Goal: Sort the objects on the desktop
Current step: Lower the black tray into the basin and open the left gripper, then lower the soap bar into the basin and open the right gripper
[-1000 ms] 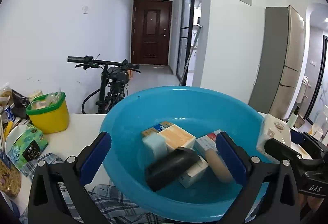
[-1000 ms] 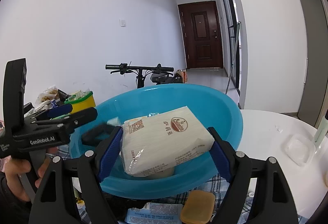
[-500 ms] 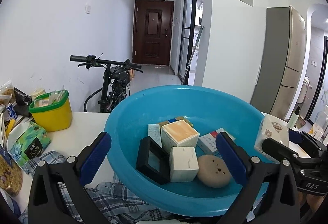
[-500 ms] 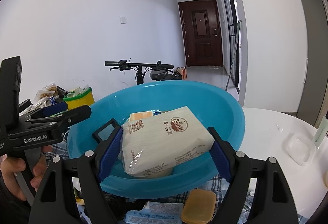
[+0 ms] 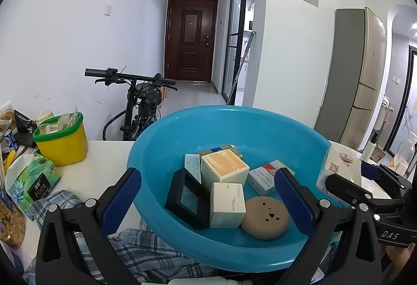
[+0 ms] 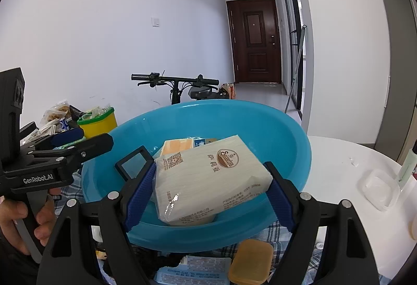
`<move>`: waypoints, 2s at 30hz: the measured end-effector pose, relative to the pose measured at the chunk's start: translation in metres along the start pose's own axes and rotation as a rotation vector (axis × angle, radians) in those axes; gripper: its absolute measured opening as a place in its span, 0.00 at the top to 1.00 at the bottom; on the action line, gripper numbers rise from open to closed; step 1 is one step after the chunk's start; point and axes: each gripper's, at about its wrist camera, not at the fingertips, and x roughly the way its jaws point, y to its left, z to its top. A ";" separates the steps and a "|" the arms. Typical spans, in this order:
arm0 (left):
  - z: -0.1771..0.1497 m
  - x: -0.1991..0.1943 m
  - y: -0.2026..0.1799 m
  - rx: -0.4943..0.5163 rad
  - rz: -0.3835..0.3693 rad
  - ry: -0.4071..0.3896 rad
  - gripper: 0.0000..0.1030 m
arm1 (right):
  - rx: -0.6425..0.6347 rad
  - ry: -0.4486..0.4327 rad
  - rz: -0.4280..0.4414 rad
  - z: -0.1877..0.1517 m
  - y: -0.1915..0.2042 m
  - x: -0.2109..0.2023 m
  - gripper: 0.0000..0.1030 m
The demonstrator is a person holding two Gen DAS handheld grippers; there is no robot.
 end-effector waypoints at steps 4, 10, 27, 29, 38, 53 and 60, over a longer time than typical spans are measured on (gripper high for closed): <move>-0.001 0.000 -0.001 0.008 0.008 0.000 0.00 | -0.004 -0.002 -0.002 0.000 0.001 0.001 0.23; -0.003 0.003 -0.005 0.019 0.007 0.010 0.00 | 0.000 0.000 -0.001 0.000 -0.001 0.002 0.23; -0.006 0.004 -0.010 0.031 -0.003 0.027 0.00 | 0.005 0.018 -0.016 0.000 -0.006 0.008 0.22; -0.006 0.003 -0.010 0.031 0.003 0.023 0.00 | 0.006 0.019 -0.015 -0.001 -0.007 0.008 0.22; -0.008 0.003 -0.011 0.038 0.006 0.027 0.00 | 0.000 0.050 -0.047 -0.001 -0.008 0.012 0.00; -0.011 0.002 -0.008 0.043 0.044 0.015 0.00 | -0.010 0.065 -0.045 -0.004 -0.003 0.014 0.00; -0.008 -0.009 -0.003 0.078 0.067 0.023 0.00 | -0.006 0.065 -0.044 -0.002 -0.005 0.011 0.00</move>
